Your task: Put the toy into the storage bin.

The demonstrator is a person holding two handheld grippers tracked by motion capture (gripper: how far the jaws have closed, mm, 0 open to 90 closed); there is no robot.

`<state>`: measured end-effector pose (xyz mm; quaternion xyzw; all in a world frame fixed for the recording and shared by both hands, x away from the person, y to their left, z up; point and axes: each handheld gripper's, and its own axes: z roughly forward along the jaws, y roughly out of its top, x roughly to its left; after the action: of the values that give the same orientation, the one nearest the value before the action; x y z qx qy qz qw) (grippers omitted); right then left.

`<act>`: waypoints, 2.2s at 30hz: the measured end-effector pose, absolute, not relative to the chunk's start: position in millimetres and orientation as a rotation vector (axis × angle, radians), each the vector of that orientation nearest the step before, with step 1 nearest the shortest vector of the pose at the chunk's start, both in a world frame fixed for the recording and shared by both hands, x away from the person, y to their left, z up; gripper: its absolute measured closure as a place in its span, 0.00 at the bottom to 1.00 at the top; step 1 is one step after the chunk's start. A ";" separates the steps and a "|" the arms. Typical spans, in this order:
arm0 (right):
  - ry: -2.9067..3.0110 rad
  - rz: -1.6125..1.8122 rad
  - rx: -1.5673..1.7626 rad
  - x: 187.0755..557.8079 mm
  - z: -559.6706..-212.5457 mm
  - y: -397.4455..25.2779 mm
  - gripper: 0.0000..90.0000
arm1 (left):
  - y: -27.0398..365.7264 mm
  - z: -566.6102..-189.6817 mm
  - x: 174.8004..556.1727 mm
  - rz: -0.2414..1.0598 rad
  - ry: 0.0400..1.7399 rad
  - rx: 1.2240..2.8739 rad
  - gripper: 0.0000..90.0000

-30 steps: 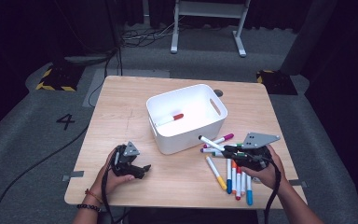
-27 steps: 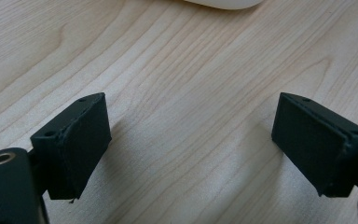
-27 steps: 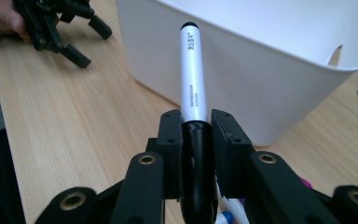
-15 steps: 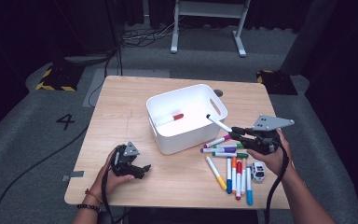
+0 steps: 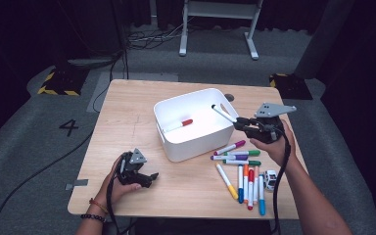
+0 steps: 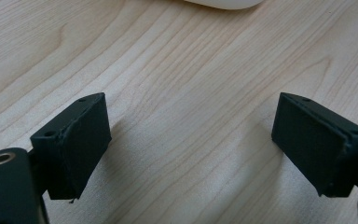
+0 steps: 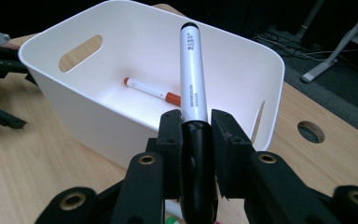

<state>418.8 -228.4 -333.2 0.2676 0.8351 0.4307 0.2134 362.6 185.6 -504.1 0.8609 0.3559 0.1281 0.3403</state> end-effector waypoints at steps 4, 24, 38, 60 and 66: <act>2.312 1.165 0.740 430.8 -331.6 -217.6 0.83 | 185.7 -504.1 362.6 0.333 0.926 2.241 0.13; 2.355 1.037 0.853 487.9 -343.4 -180.6 0.82 | 185.7 -504.1 362.6 0.333 0.926 2.240 0.13; 2.381 0.896 0.944 507.1 -355.7 -173.3 0.82 | 185.7 -504.1 362.6 0.333 0.926 2.241 0.13; 2.384 0.829 0.998 518.6 -368.4 -176.3 0.82 | 185.7 -504.1 362.6 0.334 0.926 2.241 0.13; 2.373 0.847 1.009 518.6 -369.4 -173.8 0.82 | 185.7 -504.1 362.6 0.334 0.926 2.241 0.13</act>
<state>518.6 -173.8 -369.4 0.3633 0.8543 0.3051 0.2123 362.6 185.7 -504.1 0.8610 0.3557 0.1282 0.3402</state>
